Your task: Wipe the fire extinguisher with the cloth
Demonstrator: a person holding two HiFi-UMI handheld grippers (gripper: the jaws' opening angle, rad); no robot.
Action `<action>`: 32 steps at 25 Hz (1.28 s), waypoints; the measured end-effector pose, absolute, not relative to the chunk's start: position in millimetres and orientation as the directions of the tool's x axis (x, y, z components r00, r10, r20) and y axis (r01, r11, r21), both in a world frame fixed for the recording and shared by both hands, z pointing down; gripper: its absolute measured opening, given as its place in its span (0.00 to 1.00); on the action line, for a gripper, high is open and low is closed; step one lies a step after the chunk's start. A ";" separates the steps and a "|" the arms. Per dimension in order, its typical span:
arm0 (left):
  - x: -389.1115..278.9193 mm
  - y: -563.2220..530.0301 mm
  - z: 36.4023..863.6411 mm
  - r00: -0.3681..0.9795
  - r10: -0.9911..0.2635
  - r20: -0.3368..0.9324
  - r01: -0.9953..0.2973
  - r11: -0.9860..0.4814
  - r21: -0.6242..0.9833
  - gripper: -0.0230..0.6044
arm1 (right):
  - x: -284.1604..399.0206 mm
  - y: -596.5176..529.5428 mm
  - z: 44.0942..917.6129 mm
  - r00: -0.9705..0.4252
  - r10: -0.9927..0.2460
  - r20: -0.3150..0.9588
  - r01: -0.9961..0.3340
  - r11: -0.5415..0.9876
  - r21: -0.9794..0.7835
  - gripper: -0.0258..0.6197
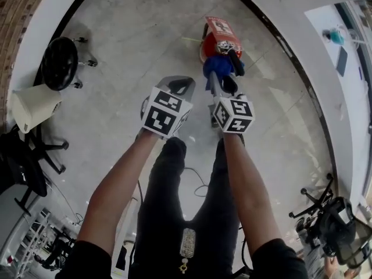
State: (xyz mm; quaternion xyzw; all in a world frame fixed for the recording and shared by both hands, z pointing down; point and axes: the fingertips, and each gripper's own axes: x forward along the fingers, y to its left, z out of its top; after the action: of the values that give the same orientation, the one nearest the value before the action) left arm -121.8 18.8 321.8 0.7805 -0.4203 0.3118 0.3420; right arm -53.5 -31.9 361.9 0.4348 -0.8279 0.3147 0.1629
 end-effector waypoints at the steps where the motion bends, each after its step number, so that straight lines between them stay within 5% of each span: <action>1: -126.9 21.0 322.0 0.462 -0.435 0.773 -0.861 -0.429 0.274 0.04 | -58.2 -37.0 358.0 -0.525 -0.648 0.552 -0.851 0.388 -0.354 0.20; 5: -155.0 22.9 319.1 0.486 -0.428 0.762 -0.845 -0.453 0.284 0.04 | -74.5 -45.4 359.6 -0.375 -0.672 0.639 -0.926 0.240 -0.291 0.20; 24: -202.8 -60.2 323.4 0.466 -0.409 0.784 -0.850 -0.453 0.269 0.04 | -132.6 -69.7 365.5 -0.447 -0.576 0.685 -0.889 0.199 -0.413 0.20; 32: -229.0 -74.3 336.3 0.540 -0.342 0.769 -0.783 -0.539 0.311 0.04 | -141.5 -94.5 365.4 -0.231 -0.683 0.693 -0.946 -0.008 -0.323 0.20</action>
State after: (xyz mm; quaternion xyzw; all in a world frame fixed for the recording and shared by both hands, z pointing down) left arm -229.0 -74.3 336.3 0.8119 -0.3464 0.3318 0.3328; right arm -141.5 -94.5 365.4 0.5963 -0.6831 0.3855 0.1707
